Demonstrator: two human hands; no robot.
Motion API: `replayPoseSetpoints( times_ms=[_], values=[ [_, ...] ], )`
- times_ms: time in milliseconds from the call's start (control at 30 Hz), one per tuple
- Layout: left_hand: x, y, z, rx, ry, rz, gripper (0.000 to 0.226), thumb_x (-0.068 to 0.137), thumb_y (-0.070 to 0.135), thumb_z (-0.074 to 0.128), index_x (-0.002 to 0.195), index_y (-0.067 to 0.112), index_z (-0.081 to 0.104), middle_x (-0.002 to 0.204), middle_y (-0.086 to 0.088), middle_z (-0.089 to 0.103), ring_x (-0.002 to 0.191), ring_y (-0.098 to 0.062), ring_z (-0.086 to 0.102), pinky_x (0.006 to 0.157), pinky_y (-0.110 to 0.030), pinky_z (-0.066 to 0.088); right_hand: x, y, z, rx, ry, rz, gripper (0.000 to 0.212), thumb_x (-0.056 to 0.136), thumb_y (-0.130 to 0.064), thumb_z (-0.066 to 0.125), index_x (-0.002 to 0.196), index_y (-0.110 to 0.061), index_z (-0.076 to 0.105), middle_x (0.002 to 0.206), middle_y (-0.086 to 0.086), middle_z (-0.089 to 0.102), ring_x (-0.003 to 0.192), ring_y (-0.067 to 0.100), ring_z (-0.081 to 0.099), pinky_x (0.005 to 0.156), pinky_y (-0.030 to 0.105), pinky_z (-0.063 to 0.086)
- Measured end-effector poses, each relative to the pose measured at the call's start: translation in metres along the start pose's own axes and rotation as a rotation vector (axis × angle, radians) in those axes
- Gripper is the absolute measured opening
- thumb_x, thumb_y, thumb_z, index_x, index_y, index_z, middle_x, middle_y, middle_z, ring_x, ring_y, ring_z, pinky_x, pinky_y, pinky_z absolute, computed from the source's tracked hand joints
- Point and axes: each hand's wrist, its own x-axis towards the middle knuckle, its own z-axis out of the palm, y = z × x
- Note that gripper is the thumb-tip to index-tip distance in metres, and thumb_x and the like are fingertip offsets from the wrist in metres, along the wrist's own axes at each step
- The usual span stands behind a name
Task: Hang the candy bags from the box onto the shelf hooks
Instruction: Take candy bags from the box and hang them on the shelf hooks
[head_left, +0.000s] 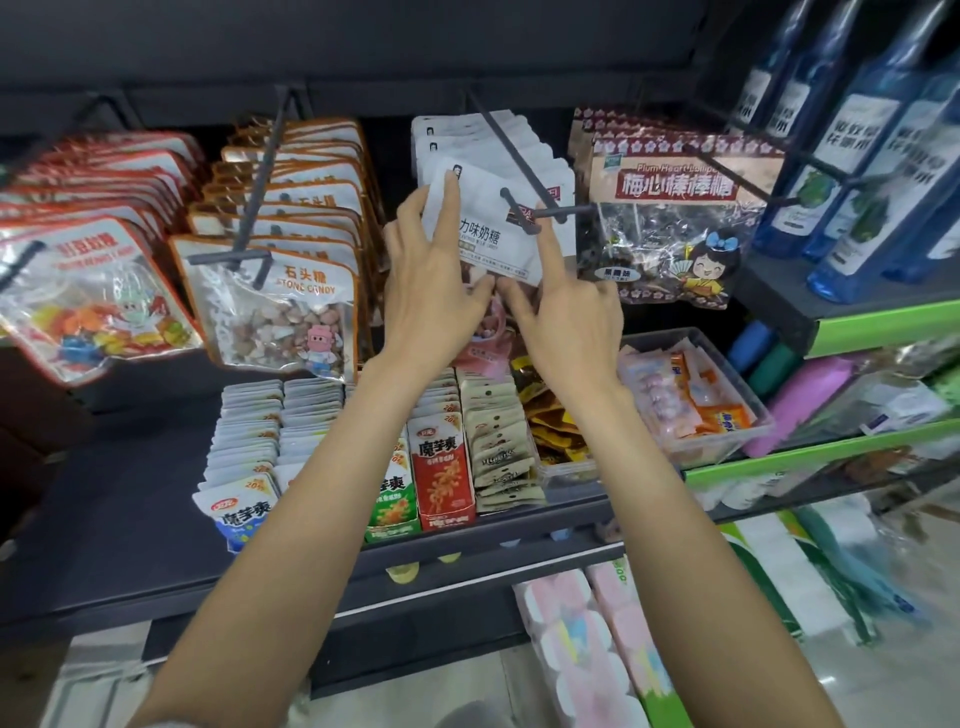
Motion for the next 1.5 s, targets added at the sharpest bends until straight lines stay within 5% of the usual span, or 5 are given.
replayPoseSetpoints(
  times_ms=[200,433,533,800,1500],
  values=[
    [-0.012,-0.003,0.006,-0.137,0.086,0.021,0.082,0.083,0.016,0.069,0.151,0.012,0.023,0.150,-0.017,0.025,0.140,-0.029,0.025,0.104,-0.014,0.017,-0.012,0.015,0.001,0.039,0.047,-0.069,0.064,0.099,-0.045,0.045,0.153,-0.019,0.024,0.105,0.008,0.065,0.095,0.027,0.060,0.082,0.039,0.037],
    [-0.030,0.003,0.009,-0.258,0.139,0.020,0.073,0.084,0.019,0.062,0.149,0.014,0.030,0.156,-0.015,0.015,0.144,-0.026,0.022,0.098,-0.043,0.049,-0.033,0.020,-0.010,0.123,0.184,-0.059,0.043,0.095,-0.031,0.054,0.135,-0.015,0.052,0.115,0.011,0.058,0.104,0.026,0.051,0.083,0.037,0.037],
    [-0.044,0.011,0.002,-0.255,0.212,-0.004,0.065,0.085,0.009,0.063,0.144,0.008,0.037,0.154,-0.018,0.024,0.142,-0.025,0.024,0.112,-0.015,0.026,-0.038,0.016,-0.015,0.202,0.246,-0.071,0.036,0.095,-0.027,0.054,0.127,-0.012,0.059,0.116,0.011,0.059,0.106,0.023,0.048,0.085,0.035,0.037],
    [-0.114,0.017,-0.049,-0.537,0.428,0.023,0.019,0.095,0.016,0.049,0.112,0.019,0.056,0.088,0.004,0.063,0.086,-0.021,0.062,0.082,-0.036,0.048,-0.075,-0.031,-0.033,0.673,0.439,-0.295,0.014,0.091,-0.004,0.057,0.103,-0.006,0.051,0.107,0.013,0.057,0.107,0.016,0.053,0.094,0.027,0.043],
    [-0.448,-0.323,-0.339,0.067,-0.010,-0.469,0.024,0.087,0.025,0.053,0.099,0.015,0.070,0.099,0.011,0.068,0.091,-0.008,0.058,0.076,-0.021,0.045,-0.309,-0.364,0.069,0.652,-0.879,-0.274,0.015,0.093,-0.021,0.061,0.105,-0.025,0.068,0.093,-0.011,0.070,0.082,0.005,0.065,0.072,0.025,0.051]
  ],
)
